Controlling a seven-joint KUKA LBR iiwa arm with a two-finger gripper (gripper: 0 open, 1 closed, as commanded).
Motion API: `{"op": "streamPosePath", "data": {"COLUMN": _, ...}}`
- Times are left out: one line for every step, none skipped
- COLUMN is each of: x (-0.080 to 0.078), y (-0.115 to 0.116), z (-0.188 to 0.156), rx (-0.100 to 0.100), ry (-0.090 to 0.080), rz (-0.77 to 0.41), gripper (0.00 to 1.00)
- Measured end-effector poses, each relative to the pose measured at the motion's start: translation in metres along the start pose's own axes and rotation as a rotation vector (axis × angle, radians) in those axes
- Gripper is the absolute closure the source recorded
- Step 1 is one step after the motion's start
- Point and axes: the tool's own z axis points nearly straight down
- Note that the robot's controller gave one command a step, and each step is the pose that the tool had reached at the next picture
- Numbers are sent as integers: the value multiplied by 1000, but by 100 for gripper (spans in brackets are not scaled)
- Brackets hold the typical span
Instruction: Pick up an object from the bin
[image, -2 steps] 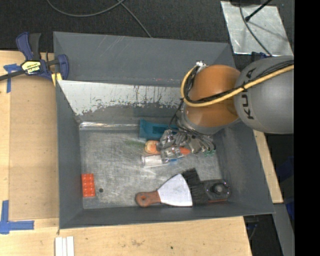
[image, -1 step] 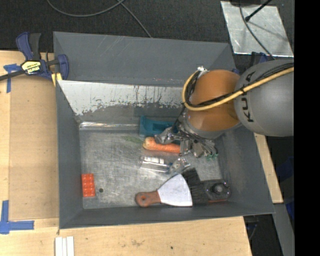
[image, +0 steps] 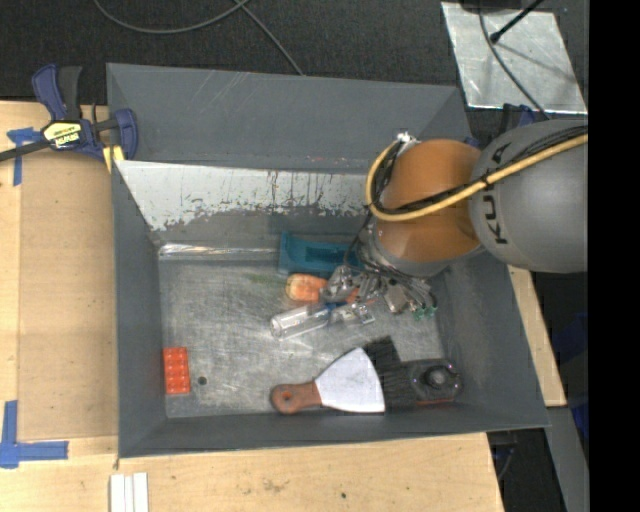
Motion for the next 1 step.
{"op": "streamPosePath", "data": {"x": 0, "y": 0, "z": 0, "rx": 0, "ry": 0, "rz": 1, "gripper": 100}}
